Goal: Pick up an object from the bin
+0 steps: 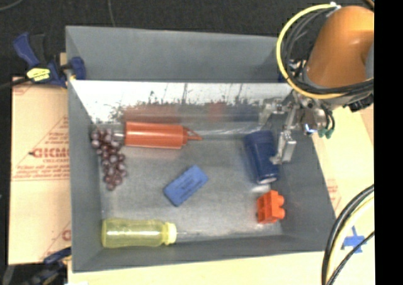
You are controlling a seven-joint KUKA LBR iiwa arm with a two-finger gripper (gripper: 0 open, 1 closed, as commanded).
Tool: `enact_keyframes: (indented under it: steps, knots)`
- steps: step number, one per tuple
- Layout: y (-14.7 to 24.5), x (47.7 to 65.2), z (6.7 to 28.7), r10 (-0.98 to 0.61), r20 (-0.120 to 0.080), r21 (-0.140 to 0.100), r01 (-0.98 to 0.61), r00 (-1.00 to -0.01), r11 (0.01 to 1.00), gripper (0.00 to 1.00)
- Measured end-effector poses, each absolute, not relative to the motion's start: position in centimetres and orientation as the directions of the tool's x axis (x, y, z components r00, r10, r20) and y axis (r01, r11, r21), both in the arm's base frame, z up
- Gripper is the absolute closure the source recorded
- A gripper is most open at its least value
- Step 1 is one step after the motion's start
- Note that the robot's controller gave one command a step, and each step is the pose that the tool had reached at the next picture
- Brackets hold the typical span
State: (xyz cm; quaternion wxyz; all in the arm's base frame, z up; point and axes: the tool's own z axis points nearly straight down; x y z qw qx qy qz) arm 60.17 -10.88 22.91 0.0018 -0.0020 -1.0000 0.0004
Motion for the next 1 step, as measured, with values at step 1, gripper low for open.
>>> enact_keyframes:
  steps: [1]
  knots:
    - [-10.82,60.32,23.43,0.000,-0.005,-0.002,0.000,-1.000,1.000,0.00]
